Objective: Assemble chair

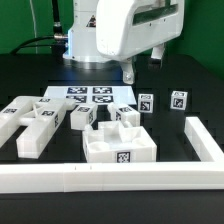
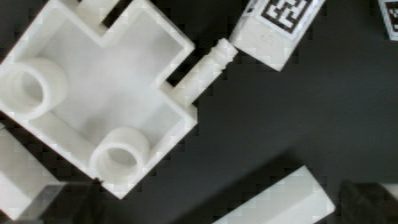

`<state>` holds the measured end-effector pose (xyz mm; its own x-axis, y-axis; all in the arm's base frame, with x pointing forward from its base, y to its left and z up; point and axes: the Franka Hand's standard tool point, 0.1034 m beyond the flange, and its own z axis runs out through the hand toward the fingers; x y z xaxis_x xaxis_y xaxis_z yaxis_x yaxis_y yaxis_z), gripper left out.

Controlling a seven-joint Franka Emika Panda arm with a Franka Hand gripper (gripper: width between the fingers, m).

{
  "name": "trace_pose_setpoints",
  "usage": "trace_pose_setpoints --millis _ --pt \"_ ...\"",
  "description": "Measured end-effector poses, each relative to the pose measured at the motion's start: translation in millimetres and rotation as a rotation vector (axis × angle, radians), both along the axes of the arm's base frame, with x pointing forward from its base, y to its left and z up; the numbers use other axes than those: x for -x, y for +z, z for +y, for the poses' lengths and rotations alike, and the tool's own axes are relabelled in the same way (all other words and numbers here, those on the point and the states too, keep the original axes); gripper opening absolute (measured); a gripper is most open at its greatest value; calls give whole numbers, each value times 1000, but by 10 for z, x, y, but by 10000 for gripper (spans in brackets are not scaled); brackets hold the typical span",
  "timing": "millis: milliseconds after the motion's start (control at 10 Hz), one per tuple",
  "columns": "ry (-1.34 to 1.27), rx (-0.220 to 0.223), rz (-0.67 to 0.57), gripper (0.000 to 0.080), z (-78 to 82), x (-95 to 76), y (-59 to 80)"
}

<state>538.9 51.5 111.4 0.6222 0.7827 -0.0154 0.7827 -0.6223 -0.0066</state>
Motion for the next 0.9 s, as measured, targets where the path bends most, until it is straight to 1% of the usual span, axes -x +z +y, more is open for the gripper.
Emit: trace_pose_setpoints --millis 700,800,900 --pt "-31 -1 2 650 1 5 -9" --pt "-96 3 9 650 -15 50 -33" --pt "-302 11 17 650 -10 97 -66"
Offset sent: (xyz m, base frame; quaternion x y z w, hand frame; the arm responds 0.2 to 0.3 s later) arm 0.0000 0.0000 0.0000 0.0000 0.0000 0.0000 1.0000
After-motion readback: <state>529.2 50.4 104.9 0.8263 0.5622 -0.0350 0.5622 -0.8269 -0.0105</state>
